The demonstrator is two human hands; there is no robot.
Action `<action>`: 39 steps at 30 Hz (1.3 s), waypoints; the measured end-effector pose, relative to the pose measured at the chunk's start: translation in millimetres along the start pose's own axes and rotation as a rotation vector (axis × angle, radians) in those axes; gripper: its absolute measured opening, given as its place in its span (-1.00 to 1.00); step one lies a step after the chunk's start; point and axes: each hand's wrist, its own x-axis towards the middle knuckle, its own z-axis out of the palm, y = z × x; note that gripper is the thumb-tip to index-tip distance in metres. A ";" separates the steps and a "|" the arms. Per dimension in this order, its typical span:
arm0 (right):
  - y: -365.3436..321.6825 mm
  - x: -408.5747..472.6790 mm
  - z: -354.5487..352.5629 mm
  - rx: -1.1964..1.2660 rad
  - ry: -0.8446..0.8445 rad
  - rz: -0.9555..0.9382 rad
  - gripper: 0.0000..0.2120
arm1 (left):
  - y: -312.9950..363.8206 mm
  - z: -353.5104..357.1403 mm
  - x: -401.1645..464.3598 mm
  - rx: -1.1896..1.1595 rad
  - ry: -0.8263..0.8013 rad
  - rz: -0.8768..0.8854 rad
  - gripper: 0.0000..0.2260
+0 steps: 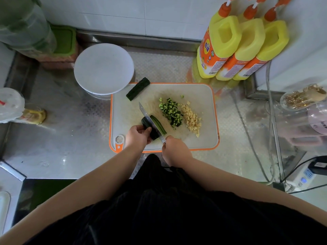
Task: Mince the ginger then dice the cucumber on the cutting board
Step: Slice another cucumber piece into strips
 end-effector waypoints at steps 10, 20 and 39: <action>-7.2 6.5 3.6 0.010 -0.008 0.033 -0.87 | -0.3 0.5 0.5 -0.018 0.003 -0.015 -0.76; -2.0 15.2 14.6 -0.041 -0.040 0.053 -0.75 | -1.8 -0.1 3.5 -0.007 0.007 -0.019 -0.75; -6.4 29.1 16.3 0.018 -0.071 0.082 -0.80 | -1.5 -0.3 3.1 0.031 0.006 -0.014 -0.74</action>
